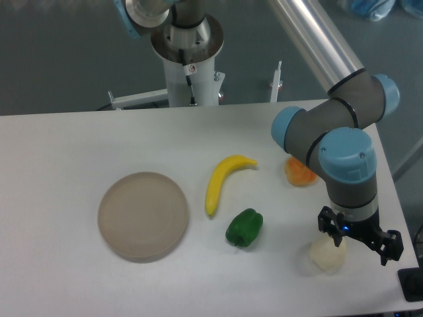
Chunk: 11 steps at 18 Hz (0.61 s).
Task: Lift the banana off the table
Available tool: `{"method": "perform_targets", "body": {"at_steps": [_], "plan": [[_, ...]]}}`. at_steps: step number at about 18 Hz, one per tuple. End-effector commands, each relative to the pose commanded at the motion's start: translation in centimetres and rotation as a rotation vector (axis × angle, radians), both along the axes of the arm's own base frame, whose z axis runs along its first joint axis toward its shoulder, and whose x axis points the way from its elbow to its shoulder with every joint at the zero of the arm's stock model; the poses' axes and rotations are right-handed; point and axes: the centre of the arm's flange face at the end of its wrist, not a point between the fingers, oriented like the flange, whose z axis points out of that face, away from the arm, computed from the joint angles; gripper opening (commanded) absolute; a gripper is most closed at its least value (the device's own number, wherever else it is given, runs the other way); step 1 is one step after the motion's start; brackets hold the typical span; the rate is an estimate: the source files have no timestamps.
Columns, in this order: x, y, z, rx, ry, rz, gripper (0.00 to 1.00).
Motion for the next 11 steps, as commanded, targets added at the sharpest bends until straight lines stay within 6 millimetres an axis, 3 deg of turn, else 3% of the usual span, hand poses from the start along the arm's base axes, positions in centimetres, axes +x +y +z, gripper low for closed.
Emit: {"method": "perform_targets", "body": {"at_steps": [7, 11], "plan": [[0.3, -0.4, 0.6, 0.003, 0.004, 0.002, 1.0], [0.3, -1.5, 2.0, 0.005, 0.012, 0.011, 1.0]]}}
